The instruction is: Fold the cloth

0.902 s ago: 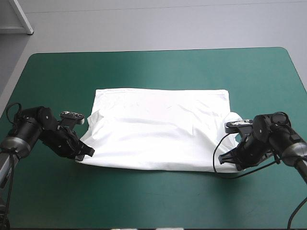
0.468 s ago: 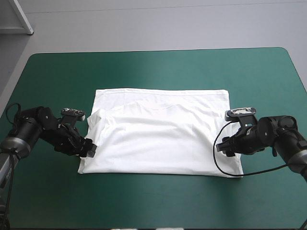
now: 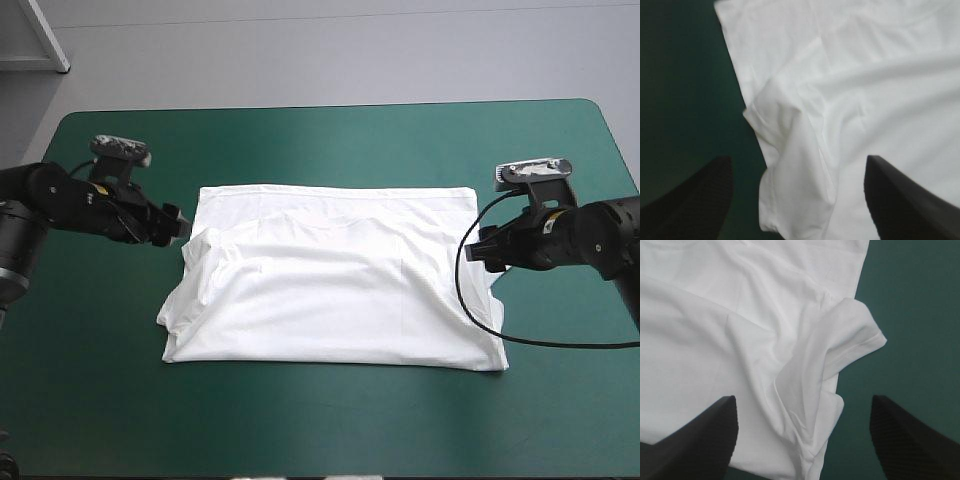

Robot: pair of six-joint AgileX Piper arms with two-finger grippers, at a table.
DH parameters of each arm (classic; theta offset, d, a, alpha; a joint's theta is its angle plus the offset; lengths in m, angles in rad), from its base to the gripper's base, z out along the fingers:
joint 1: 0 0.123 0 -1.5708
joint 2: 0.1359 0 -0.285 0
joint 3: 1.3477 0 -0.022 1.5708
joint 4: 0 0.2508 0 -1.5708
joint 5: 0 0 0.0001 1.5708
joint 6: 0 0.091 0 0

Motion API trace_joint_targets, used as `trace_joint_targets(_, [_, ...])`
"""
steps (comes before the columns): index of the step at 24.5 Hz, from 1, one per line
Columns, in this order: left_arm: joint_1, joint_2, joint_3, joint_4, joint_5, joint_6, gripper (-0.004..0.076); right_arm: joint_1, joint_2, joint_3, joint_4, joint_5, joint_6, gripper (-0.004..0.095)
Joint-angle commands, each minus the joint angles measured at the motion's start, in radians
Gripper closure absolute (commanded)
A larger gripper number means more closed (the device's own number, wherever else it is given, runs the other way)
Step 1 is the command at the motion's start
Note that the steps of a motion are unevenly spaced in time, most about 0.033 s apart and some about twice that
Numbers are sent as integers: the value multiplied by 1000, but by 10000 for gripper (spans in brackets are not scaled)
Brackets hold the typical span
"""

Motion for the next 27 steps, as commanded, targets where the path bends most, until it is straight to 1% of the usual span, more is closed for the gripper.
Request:
trace_joint_targets(1, [-5, -49, -141, -5, 17, -25, 184, 1, -38, -63, -25, 39, 13, 206])
trace_joint_targets(3, [-5, -49, -166, 21, 43, -41, 184, 1, -40, -61, -40, 63, 15, 206])
trace_joint_targets(6, [-5, -49, -151, 69, 70, -70, 184, 1, -40, -55, -43, 83, 15, 206])
trace_joint_targets(11, [-5, -50, -10, 107, 25, -84, 184, 1, -40, -55, -18, 83, 15, 210])
trace_joint_targets(13, [-5, -50, 77, 115, -19, -84, 184, 1, -40, -55, -2, 83, 13, 210])
trace_joint_targets(14, [-5, -50, 179, 125, -82, -84, 184, 1, -40, -55, 10, 83, 11, 210])
trace_joint_targets(18, [-5, -50, 342, 128, -191, -84, 184, 1, -40, -55, 17, 83, 0, 210])
trace_joint_targets(19, [-5, -50, 409, 128, -252, -84, 184, 1, -40, -55, 17, 83, 0, 218])
trace_joint_targets(20, [-5, -50, 433, 128, -281, -86, 184, 1, -40, -55, 17, 83, 0, 227])
trace_joint_targets(21, [-5, -45, 484, 128, -347, -91, 184, 1, -40, -55, 22, 83, 0, 242])
trace_joint_targets(22, [-5, -37, 515, 128, -389, -95, 184, 1, -40, -55, 40, 83, 0, 252])
trace_joint_targets(24, [-5, -8, 539, 124, -428, -95, 184, 1, -40, -55, 70, 83, -10, 259])
trace_joint_targets(27, [-5, 31, 539, 122, -442, -97, 197, 1, -40, -55, 75, 83, -10, 260])
